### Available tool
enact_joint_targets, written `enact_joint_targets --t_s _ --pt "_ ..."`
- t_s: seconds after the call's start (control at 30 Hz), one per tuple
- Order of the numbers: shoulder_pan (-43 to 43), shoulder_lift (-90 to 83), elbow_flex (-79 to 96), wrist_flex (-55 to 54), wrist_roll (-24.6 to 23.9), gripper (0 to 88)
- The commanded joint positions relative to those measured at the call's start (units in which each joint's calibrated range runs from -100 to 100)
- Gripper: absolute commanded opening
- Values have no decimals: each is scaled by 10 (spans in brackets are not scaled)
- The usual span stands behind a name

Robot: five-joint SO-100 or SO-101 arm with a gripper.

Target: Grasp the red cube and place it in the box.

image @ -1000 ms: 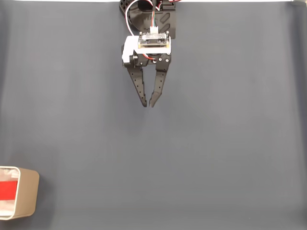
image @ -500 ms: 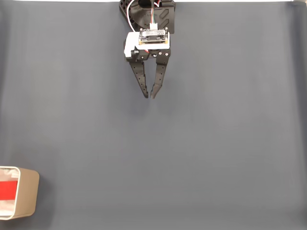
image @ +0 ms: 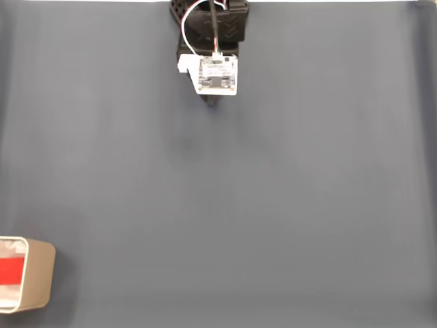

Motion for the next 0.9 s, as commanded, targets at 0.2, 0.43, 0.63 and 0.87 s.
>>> enact_joint_targets --t_s 0.2,0.43,0.63,0.87 --pt "-3 -7 7 55 -5 0" --pt "-3 -7 7 56 -1 2" --pt "-3 -7 7 56 0 2" --pt "-3 -7 7 56 0 2"
